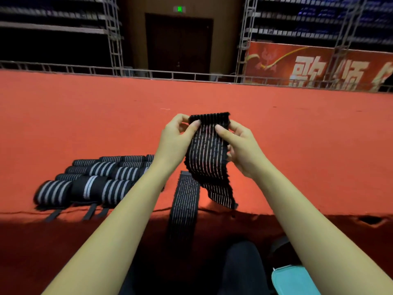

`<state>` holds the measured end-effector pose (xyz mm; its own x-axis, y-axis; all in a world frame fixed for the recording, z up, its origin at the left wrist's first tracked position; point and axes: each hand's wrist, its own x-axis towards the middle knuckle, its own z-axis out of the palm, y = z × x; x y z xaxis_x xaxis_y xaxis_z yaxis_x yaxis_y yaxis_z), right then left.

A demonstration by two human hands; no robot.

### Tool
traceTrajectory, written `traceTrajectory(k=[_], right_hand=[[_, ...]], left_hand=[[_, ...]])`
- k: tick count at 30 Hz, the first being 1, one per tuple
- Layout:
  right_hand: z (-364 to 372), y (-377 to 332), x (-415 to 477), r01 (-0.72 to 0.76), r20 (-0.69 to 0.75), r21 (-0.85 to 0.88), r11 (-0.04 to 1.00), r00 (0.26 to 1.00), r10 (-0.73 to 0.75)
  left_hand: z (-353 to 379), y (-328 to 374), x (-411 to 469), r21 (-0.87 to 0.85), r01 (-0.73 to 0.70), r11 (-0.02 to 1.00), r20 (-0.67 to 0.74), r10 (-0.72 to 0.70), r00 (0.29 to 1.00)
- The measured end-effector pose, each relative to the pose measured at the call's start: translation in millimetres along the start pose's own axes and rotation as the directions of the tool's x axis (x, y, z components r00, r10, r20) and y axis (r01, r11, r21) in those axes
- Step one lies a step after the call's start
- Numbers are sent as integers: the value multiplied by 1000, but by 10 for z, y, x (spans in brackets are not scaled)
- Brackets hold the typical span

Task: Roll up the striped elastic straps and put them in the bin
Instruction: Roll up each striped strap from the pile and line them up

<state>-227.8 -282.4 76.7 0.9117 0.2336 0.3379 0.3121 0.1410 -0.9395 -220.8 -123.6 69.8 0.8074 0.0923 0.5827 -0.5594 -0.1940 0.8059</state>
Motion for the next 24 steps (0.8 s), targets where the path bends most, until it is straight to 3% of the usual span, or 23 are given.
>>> traceTrajectory(k=[6, 11, 19, 24], right_hand=[[277, -188, -80, -25, 145, 129, 991, 989, 6], [424, -30, -43, -132, 161, 160, 978, 981, 106], [286, 992, 171, -385, 37, -68, 920, 921, 388], [142, 1628, 295, -430, -132, -223, 875, 902, 410]], left_hand=[[-347, 269, -103, 4, -23, 1000, -10, 23, 1000], [-471, 80, -82, -5, 83, 997, -40, -83, 996], [-347, -940, -72, 282, 315, 906, -49, -314, 948], [-76, -1547, -192, 390, 418, 821, 13, -459, 889]])
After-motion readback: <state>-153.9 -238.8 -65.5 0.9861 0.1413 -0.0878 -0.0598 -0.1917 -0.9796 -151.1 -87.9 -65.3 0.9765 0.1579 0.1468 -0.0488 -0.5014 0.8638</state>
